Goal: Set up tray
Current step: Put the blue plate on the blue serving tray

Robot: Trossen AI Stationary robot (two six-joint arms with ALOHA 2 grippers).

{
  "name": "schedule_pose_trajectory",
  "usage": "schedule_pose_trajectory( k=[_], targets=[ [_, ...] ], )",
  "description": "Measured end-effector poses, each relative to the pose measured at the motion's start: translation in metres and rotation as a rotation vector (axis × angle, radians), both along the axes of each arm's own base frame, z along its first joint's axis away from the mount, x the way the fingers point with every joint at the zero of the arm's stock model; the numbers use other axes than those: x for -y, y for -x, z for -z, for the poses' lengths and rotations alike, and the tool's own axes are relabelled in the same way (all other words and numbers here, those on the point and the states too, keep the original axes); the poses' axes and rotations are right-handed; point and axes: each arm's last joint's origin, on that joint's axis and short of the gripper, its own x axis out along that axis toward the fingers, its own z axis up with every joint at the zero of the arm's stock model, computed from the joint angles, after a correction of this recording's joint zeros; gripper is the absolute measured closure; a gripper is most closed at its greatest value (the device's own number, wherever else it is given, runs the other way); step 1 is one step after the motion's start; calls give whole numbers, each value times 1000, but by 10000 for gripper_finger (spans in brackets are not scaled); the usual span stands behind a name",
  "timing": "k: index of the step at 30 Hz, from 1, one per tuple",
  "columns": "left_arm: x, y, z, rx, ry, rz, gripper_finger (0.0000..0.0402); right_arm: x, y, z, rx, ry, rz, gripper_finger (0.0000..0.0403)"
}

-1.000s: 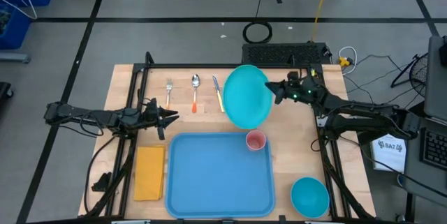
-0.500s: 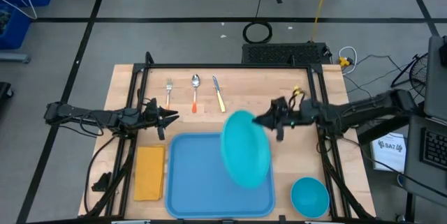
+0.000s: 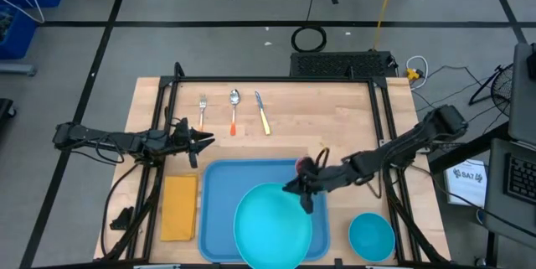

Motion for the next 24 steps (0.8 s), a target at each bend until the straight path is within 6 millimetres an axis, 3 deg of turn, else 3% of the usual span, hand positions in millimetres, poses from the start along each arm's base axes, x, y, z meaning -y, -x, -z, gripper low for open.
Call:
schedule_pose_trajectory(
  k=[6, 14, 24],
  targets=[
    [0, 0, 0, 6, 22, -3, 304, -10, -5, 27, -99, -21, 15, 403],
    [0, 0, 1, -1, 23, -3, 304, -20, 3, 40, -186, -6, 57, 403],
    [0, 0, 1, -3, 22, -1, 304, -10, 3, 28, -142, 36, 93, 403]
  ],
)
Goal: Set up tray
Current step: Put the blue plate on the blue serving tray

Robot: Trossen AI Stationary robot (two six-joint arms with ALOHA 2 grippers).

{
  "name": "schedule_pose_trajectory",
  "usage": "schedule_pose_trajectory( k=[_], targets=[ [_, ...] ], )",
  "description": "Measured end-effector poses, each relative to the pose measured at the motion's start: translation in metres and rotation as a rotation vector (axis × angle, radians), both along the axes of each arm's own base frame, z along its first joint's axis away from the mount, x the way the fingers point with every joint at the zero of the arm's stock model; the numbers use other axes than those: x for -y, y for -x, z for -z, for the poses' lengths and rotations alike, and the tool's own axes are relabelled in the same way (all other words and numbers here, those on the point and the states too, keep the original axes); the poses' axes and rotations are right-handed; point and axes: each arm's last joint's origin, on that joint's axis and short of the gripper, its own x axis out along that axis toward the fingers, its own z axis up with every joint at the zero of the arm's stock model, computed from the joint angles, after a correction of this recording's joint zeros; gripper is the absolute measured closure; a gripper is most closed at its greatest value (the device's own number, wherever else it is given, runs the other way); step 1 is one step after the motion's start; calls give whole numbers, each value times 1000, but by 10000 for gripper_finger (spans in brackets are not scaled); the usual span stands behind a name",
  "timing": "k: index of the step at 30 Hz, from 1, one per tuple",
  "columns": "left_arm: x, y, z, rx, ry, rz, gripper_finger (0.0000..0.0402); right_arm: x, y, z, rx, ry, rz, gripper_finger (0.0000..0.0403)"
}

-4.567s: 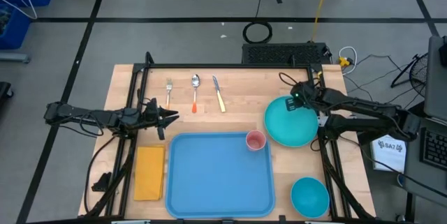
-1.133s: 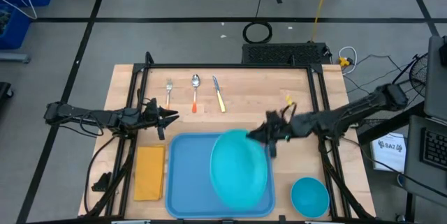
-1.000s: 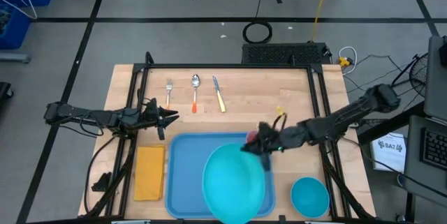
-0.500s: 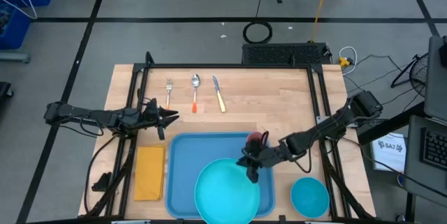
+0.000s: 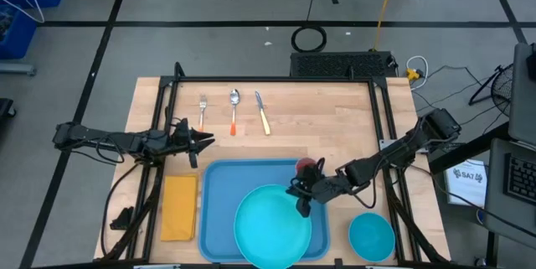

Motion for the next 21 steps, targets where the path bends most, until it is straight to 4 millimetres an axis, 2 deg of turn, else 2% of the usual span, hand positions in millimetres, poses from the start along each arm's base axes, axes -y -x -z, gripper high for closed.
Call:
schedule_pose_trajectory(
  k=[9, 15, 21],
  targets=[
    [0, 0, 2, -21, -4, 0, 304, 1, -4, -6, 18, 10, -35, 403],
    [0, 0, 2, -21, -4, 0, 304, -9, -15, -40, 54, 69, -92, 403],
    [0, 0, 2, -21, -3, 0, 304, -21, -6, -66, -111, 113, -26, 403]
  ],
)
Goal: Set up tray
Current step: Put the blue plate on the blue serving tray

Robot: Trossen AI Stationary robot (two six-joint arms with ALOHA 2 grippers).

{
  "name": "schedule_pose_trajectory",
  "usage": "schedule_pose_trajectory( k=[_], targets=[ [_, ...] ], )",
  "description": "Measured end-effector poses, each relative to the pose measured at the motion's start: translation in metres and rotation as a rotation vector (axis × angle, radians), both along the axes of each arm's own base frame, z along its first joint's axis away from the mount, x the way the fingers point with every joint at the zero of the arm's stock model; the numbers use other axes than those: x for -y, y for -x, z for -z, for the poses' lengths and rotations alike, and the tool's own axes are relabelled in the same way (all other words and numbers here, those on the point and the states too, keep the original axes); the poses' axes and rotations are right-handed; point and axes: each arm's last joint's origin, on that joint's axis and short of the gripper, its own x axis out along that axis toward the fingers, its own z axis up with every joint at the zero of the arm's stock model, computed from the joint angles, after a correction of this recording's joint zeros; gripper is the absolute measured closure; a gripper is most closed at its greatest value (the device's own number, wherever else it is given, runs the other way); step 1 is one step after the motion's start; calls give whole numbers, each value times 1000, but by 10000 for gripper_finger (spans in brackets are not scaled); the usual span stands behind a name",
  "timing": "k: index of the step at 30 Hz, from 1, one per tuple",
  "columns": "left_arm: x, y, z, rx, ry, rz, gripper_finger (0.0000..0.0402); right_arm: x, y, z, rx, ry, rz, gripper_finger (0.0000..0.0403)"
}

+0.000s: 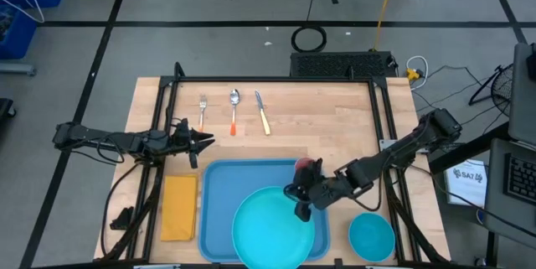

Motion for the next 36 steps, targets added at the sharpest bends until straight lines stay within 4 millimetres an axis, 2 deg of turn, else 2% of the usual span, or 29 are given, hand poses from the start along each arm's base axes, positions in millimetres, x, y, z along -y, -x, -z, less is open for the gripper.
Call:
schedule_pose_trajectory(
  k=[4, 12, 22, 29, 36],
  targets=[
    [0, 0, 0, 0, 0, 0, 304, -10, 13, -5, -75, -12, 79, 403],
    [0, 0, 0, 1, 0, 0, 304, -24, 33, 9, -208, -79, 187, 403],
    [0, 0, 0, 1, 1, 0, 304, -39, 35, 22, -300, -208, 193, 403],
    [0, 0, 0, 1, 1, 0, 304, -37, 40, 25, -360, -229, 248, 403],
    [0, 0, 0, 0, 1, 0, 304, -28, 50, 43, -453, -206, 335, 403]
  ],
)
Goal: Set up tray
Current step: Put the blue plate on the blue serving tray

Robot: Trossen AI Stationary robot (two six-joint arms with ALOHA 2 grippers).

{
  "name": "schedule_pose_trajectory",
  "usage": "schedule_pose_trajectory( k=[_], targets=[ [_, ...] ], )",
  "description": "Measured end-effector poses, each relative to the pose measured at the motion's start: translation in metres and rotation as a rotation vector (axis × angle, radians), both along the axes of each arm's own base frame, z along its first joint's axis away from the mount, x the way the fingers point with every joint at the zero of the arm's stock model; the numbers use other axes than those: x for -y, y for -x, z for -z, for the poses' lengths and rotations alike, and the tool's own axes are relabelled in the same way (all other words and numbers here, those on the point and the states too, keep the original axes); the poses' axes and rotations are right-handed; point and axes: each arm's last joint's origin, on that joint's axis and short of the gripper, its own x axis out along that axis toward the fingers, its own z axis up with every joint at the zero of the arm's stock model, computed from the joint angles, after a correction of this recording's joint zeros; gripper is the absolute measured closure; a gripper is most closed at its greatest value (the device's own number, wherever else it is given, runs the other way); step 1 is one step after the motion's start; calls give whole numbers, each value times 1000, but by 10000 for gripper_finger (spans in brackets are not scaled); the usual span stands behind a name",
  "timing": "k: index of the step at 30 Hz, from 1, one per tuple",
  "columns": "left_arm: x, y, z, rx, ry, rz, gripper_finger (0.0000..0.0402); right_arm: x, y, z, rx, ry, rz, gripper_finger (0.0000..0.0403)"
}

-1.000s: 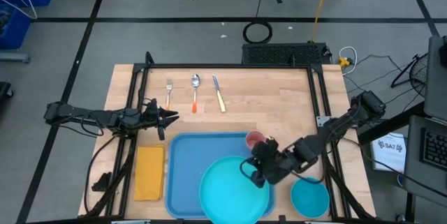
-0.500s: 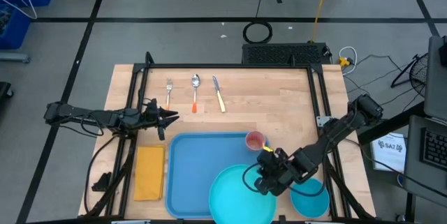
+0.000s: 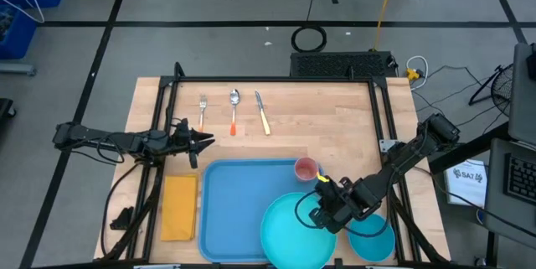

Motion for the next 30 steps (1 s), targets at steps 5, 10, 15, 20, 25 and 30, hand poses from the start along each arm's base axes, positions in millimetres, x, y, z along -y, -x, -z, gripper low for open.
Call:
schedule_pose_trajectory(
  k=[5, 10, 15, 20, 25, 30],
  targets=[
    [0, 0, 0, 1, 0, 0, 304, 8, 2, 12, -36, 21, 34, 403],
    [0, 0, 0, 0, 0, 0, 304, 16, 3, 19, -58, 35, 57, 403],
    [0, 0, 0, 1, 0, 0, 304, 21, 2, 23, -67, 40, 74, 403],
    [0, 0, 0, 0, -1, 0, 304, 21, -1, 27, -32, 20, 59, 403],
    [0, 0, 0, 0, -1, 0, 304, 24, -4, 33, -23, -24, 48, 403],
    [0, 0, 0, 0, -1, 0, 304, 29, -6, 40, -14, -41, 41, 395]
  ],
)
